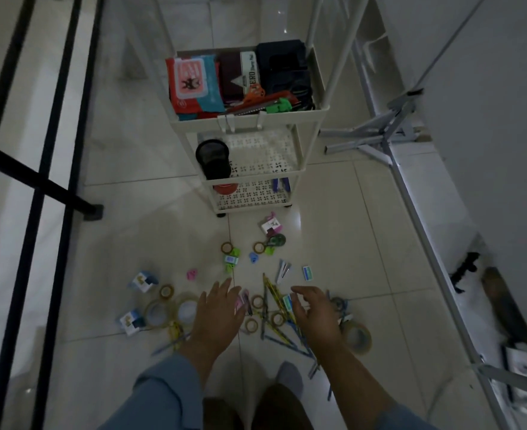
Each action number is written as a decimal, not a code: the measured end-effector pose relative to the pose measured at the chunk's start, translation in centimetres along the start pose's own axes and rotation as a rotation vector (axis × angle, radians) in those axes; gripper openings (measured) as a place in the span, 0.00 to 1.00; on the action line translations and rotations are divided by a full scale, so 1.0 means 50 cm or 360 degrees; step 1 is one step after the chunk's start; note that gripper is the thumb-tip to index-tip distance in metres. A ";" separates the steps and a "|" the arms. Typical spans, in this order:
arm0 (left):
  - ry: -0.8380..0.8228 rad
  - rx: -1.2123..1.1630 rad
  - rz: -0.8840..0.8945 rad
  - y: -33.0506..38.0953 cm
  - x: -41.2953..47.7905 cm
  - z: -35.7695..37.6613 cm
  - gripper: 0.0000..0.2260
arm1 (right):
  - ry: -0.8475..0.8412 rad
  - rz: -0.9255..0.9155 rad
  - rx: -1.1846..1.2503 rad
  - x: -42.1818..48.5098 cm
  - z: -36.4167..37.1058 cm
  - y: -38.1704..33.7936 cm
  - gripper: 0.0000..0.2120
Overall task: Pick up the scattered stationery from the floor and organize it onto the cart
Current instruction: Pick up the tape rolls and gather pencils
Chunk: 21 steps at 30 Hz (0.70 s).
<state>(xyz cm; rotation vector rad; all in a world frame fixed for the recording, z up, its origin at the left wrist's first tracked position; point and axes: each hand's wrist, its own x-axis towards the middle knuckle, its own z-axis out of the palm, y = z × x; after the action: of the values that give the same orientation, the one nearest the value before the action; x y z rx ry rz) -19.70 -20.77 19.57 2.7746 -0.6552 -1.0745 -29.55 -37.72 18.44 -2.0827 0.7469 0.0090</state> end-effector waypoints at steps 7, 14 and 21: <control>-0.0102 -0.0077 0.0019 -0.071 -0.006 0.067 0.24 | -0.0042 0.0129 -0.0037 -0.014 0.096 0.001 0.18; -0.0062 -0.0071 0.0079 -0.225 -0.015 0.096 0.23 | 0.0047 0.0355 0.0003 -0.037 0.233 -0.015 0.11; -0.0053 -0.0026 0.0079 -0.315 0.037 0.144 0.22 | 0.0044 0.0452 0.0070 -0.049 0.339 0.010 0.10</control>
<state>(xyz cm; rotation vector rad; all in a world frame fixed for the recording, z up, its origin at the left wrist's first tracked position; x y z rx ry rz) -17.62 -6.88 9.31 2.7170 -0.7116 -1.1132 -27.34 -23.84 8.60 -1.9233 1.0453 0.1205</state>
